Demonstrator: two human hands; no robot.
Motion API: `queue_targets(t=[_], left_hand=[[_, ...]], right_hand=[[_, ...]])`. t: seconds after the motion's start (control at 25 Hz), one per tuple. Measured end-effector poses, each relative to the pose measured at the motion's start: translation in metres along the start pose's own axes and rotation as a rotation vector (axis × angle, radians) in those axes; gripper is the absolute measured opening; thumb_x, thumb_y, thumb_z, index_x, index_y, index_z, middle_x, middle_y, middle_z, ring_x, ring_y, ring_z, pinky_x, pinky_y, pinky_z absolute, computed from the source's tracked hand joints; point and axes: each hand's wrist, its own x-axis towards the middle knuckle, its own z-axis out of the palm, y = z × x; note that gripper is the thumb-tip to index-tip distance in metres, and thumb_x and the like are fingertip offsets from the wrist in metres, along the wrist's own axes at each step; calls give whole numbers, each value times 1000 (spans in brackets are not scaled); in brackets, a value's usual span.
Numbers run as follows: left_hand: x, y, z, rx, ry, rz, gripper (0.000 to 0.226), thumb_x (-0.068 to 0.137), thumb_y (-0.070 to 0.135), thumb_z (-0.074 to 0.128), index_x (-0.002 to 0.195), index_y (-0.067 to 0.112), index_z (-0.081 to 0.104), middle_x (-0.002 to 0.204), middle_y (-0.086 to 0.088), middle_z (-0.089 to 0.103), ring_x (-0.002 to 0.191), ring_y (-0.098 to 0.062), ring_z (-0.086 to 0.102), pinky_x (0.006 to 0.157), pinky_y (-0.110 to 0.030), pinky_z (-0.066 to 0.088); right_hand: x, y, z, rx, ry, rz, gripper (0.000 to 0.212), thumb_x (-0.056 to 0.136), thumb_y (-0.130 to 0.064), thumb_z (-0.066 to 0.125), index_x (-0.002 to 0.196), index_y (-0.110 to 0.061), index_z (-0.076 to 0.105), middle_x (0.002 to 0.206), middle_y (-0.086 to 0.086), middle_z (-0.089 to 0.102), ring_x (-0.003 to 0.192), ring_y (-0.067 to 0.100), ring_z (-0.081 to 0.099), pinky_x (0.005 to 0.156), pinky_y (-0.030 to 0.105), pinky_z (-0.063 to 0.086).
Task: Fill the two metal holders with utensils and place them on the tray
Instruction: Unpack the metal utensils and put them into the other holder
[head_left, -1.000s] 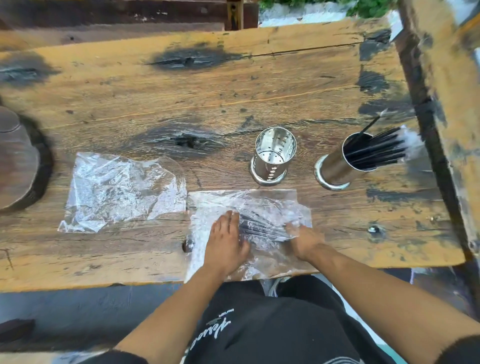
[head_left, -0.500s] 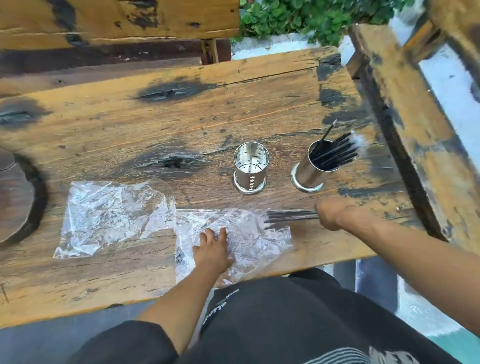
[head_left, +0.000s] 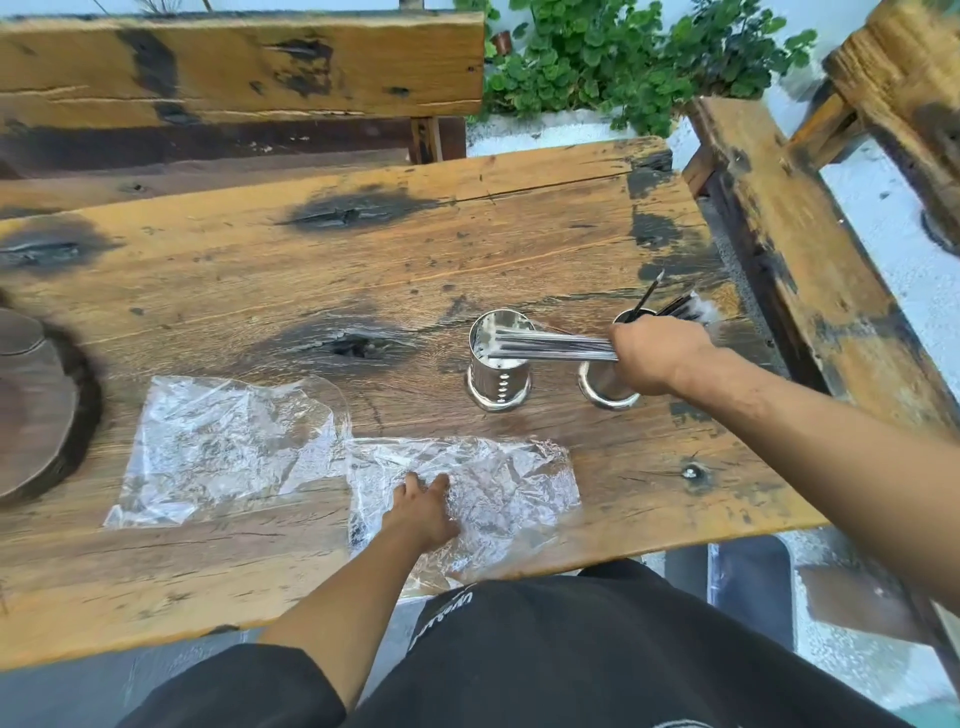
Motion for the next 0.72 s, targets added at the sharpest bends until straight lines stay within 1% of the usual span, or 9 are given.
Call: queue_targets(t=[0.12, 0.2, 0.28, 0.36, 0.44, 0.52, 0.56, 0.64, 0.72], left_hand=[[2, -11, -1, -108, -5, 27, 88, 90, 41, 67, 162, 38, 16, 167, -15, 5, 152, -38, 20, 120, -48, 35], [2, -19, 0, -165, -14, 55, 90, 92, 40, 66, 163, 37, 11, 168, -16, 2, 153, -39, 20, 121, -46, 32], [1, -24, 2, -197, -21, 80, 89, 94, 38, 64, 164, 31, 10, 170, -15, -1, 154, -39, 20, 122, -44, 31], [1, -30, 7, -223, -16, 98, 88, 95, 38, 62, 165, 26, 10, 171, -14, -3, 156, -37, 18, 124, -42, 29], [1, -32, 11, -242, -11, 114, 87, 95, 37, 61, 165, 24, 11, 172, -12, -7, 158, -33, 14, 125, -42, 27], [-1, -34, 14, -261, -14, 123, 86, 96, 35, 61, 165, 23, 10, 172, -10, -10, 159, -31, 10, 125, -42, 26], [-1, -34, 14, -260, -12, 129, 86, 96, 35, 60, 165, 23, 10, 172, -10, -10, 159, -30, 9, 125, -42, 26], [-1, -34, 15, -265, -14, 132, 84, 97, 35, 59, 165, 24, 11, 172, -9, -10, 159, -29, 9, 125, -43, 27], [-1, -34, 15, -281, -19, 128, 82, 97, 35, 59, 165, 25, 13, 172, -9, -10, 159, -29, 11, 125, -43, 28]], right_hand=[[12, -14, -9, -61, -52, 20, 25, 91, -21, 62, 114, -13, 69, 119, 7, 71, 106, 29, 69, 74, 37, 52], [21, -21, -13, -90, -85, 13, 23, 92, -18, 60, 112, -14, 71, 119, 6, 71, 106, 28, 69, 80, 38, 55], [29, -29, -20, -129, -102, 10, 25, 93, -15, 58, 115, -14, 71, 123, 5, 71, 111, 27, 68, 82, 36, 53], [36, -38, -28, -204, -88, -2, 27, 96, -14, 57, 119, -15, 70, 126, 3, 70, 114, 26, 67, 77, 36, 47], [43, -47, -31, -289, -42, -30, 26, 99, -14, 55, 120, -18, 70, 119, 1, 71, 109, 24, 67, 73, 33, 44], [51, -58, -29, -361, -7, -51, 23, 102, -16, 52, 115, -19, 71, 102, -2, 70, 91, 22, 65, 70, 32, 43], [55, -63, -27, -387, 6, -58, 22, 103, -17, 52, 113, -19, 72, 98, -3, 69, 85, 21, 62, 69, 31, 44], [65, -73, -25, -432, 3, -75, 21, 103, -20, 52, 112, -19, 71, 102, -3, 70, 83, 20, 61, 70, 31, 47], [74, -81, -29, -444, -31, -89, 19, 104, -20, 53, 114, -18, 69, 107, -2, 70, 89, 19, 62, 77, 32, 50]])
